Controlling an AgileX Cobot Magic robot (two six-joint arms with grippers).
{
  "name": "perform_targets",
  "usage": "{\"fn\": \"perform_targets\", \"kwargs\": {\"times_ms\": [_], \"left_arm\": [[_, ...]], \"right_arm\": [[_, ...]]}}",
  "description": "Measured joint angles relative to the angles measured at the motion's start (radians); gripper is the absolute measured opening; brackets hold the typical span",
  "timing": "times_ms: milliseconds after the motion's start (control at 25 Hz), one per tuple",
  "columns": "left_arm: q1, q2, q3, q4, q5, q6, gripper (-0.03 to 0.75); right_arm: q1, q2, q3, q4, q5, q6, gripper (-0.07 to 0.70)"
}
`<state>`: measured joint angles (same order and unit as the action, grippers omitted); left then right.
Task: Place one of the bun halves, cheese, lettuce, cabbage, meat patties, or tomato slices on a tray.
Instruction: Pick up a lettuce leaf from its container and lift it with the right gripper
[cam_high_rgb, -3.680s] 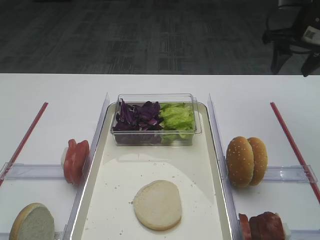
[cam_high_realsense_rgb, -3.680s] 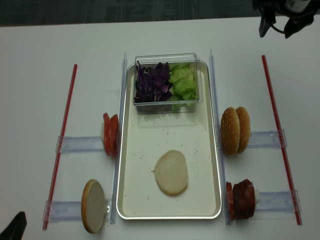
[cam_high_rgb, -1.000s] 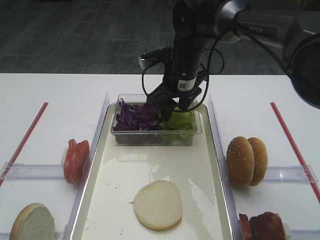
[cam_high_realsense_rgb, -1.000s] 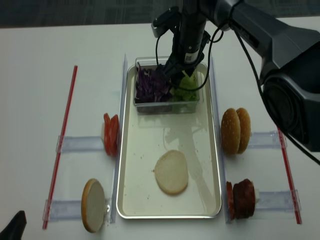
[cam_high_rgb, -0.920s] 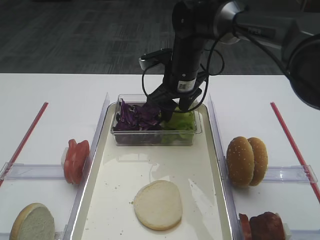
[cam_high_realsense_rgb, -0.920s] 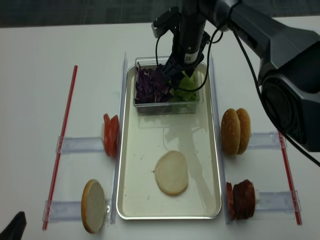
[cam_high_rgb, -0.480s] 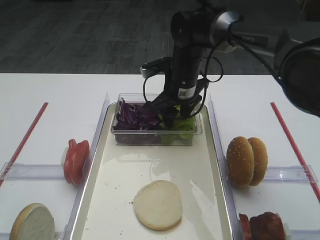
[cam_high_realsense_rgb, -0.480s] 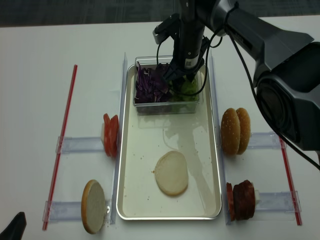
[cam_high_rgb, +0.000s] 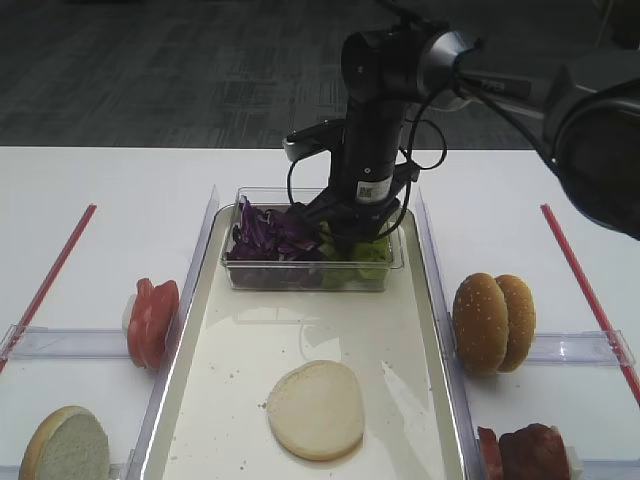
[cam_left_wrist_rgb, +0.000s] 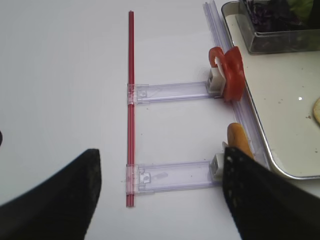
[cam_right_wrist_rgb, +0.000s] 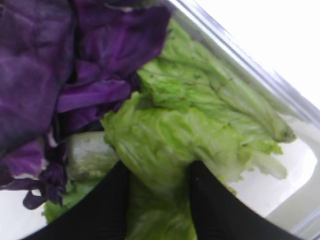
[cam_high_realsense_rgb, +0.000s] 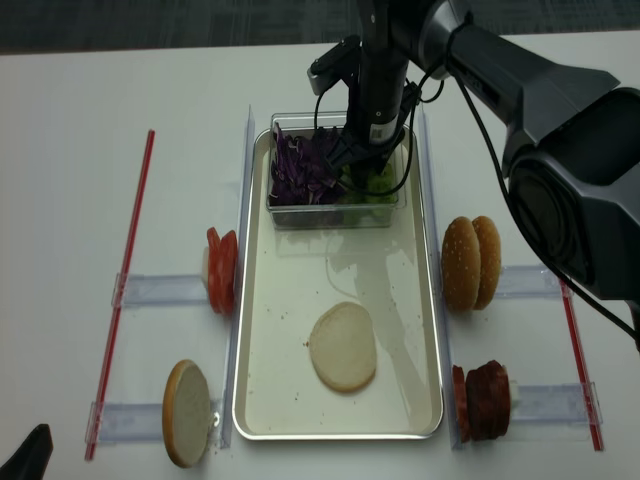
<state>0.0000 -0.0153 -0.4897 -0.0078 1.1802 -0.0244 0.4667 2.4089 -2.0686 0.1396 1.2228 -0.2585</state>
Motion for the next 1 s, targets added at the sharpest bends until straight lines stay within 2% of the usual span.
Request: {"fn": "perform_targets", "kwargs": {"times_ms": [440,560,760,1000], "left_arm": [[0.000,0.000,0.000,0.000,0.000,0.000,0.472],[0.000,0.000,0.000,0.000,0.000,0.000,0.472],[0.000,0.000,0.000,0.000,0.000,0.000,0.472],[0.000,0.000,0.000,0.000,0.000,0.000,0.472]], "right_arm": [[0.000,0.002,-0.002,-0.002,0.000,0.011,0.294],[0.000,0.002,-0.002,-0.002,0.000,0.007,0.239],[0.000,-0.006,-0.002,-0.004,0.000,0.009,0.093],[0.000,-0.014,-0.002,-0.006,0.000,0.017,0.077]]}}
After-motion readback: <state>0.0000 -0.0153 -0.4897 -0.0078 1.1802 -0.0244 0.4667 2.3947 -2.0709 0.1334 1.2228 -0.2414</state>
